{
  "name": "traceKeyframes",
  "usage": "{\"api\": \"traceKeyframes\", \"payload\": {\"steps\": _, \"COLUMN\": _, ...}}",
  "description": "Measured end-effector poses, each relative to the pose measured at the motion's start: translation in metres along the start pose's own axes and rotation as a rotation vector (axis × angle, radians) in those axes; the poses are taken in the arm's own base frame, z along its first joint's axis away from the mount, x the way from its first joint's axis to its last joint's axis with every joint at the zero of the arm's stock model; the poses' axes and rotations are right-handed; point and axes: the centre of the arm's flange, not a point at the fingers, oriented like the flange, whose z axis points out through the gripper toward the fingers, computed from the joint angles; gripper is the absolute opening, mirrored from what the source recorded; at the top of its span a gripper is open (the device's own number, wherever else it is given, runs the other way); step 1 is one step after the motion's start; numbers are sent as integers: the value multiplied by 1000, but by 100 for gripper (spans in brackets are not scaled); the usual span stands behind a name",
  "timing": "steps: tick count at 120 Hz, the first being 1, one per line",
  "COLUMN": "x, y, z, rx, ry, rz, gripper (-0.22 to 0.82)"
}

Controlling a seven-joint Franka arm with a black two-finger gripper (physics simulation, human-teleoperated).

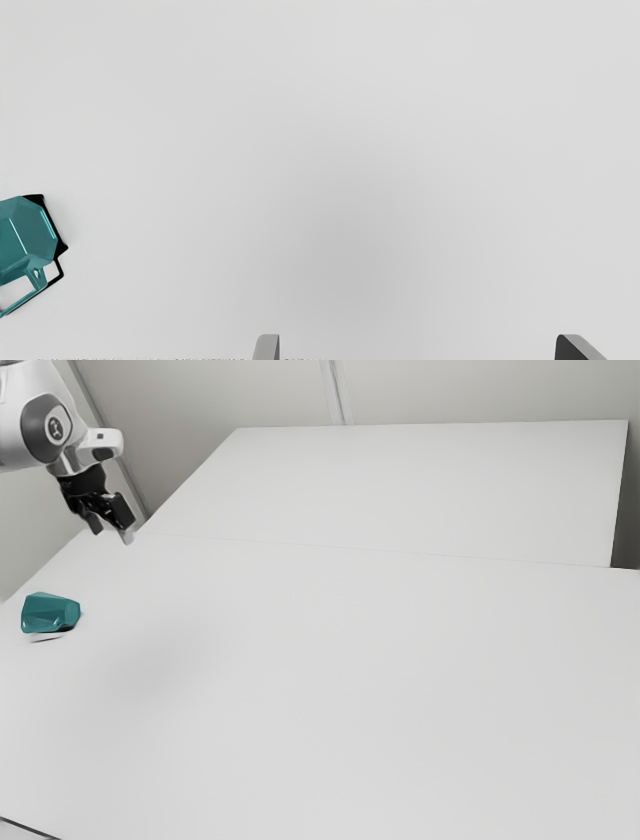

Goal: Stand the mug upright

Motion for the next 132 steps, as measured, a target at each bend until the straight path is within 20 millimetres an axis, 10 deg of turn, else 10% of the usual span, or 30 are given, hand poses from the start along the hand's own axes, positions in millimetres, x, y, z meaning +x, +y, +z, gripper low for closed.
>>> {"api": "traceKeyframes", "payload": {"steps": 20, "x": -13, "y": -18, "z": -4, "rx": 1, "ry": 17, "rz": -49, "gripper": 60}}
{"api": "traceKeyframes", "payload": {"steps": 45, "x": -76, "y": -106, "z": 0, "rx": -27, "ry": 37, "rz": -231, "gripper": 60}}
{"api": "traceKeyframes", "payload": {"steps": 91, "x": -151, "y": -262, "z": 83, "rx": -126, "ry": 99, "rz": -383, "gripper": 60}}
{"api": "traceKeyframes", "payload": {"steps": 132, "x": -184, "y": -346, "z": 136, "rx": -199, "ry": 290, "rz": -327, "gripper": 60}}
